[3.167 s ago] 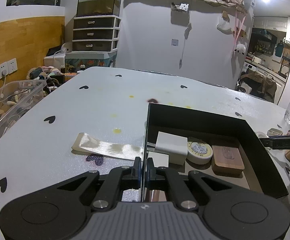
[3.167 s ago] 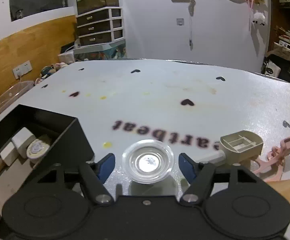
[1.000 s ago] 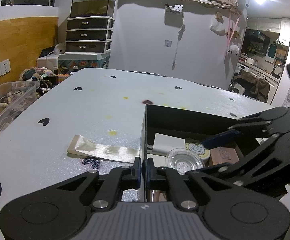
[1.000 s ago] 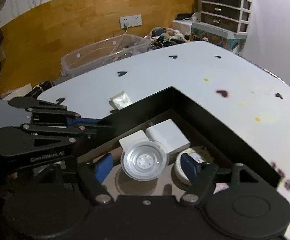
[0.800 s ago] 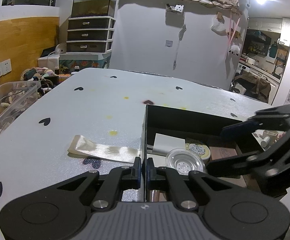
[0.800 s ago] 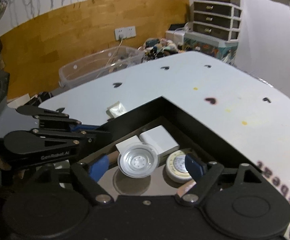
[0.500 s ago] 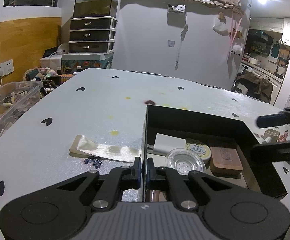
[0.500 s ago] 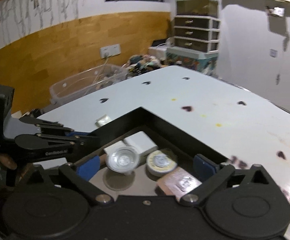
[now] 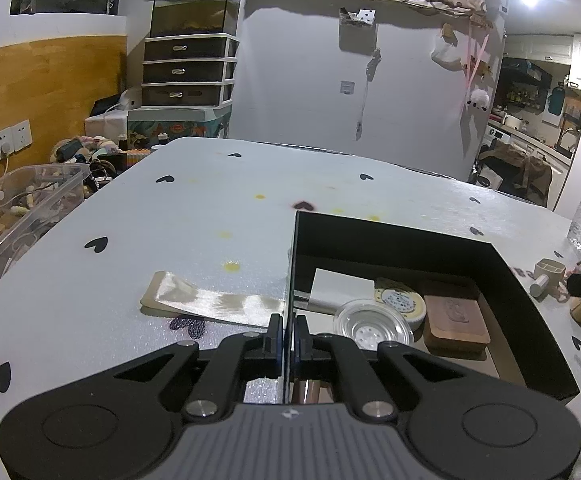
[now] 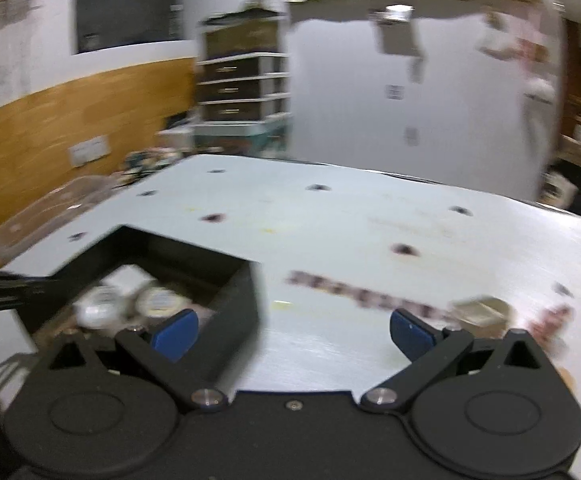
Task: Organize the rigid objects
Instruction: 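Move the right tool to the oval wooden board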
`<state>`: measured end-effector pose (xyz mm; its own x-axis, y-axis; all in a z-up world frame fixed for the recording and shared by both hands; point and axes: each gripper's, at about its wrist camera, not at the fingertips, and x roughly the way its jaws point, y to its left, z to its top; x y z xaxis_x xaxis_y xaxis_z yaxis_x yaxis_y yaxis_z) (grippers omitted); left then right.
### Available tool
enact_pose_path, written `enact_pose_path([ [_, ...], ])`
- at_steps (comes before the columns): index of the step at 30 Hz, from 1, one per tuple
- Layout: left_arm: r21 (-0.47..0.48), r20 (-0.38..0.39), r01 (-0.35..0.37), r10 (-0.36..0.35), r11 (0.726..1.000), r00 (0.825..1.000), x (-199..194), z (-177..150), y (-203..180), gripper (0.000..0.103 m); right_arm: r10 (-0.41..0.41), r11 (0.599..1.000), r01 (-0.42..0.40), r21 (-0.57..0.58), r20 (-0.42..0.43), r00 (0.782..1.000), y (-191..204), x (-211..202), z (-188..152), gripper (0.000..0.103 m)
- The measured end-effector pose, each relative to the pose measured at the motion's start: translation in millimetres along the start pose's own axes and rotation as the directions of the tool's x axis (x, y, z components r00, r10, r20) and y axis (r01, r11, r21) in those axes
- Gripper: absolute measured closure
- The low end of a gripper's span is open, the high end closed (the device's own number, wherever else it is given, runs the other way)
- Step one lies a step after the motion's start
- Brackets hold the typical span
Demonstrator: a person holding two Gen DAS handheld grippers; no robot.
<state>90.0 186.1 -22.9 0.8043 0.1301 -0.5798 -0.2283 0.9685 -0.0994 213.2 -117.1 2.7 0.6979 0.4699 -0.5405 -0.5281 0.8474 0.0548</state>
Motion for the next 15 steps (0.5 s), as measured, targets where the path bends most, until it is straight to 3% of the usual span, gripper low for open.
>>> enact_pose_path([
  [6, 0.002, 0.000, -0.001, 0.001, 1.000, 1.000, 0, 0, -1, 0.099, -0.219, 0.970, 0.221, 0.103, -0.035, 0.975, -51, 5, -11, 0.000],
  [15, 0.003, -0.001, -0.003, 0.003, 1.000, 1.000, 0, 0, -1, 0.099, -0.303, 0.940, 0.316, 0.132, -0.110, 0.947, -126, 18, -27, 0.000],
])
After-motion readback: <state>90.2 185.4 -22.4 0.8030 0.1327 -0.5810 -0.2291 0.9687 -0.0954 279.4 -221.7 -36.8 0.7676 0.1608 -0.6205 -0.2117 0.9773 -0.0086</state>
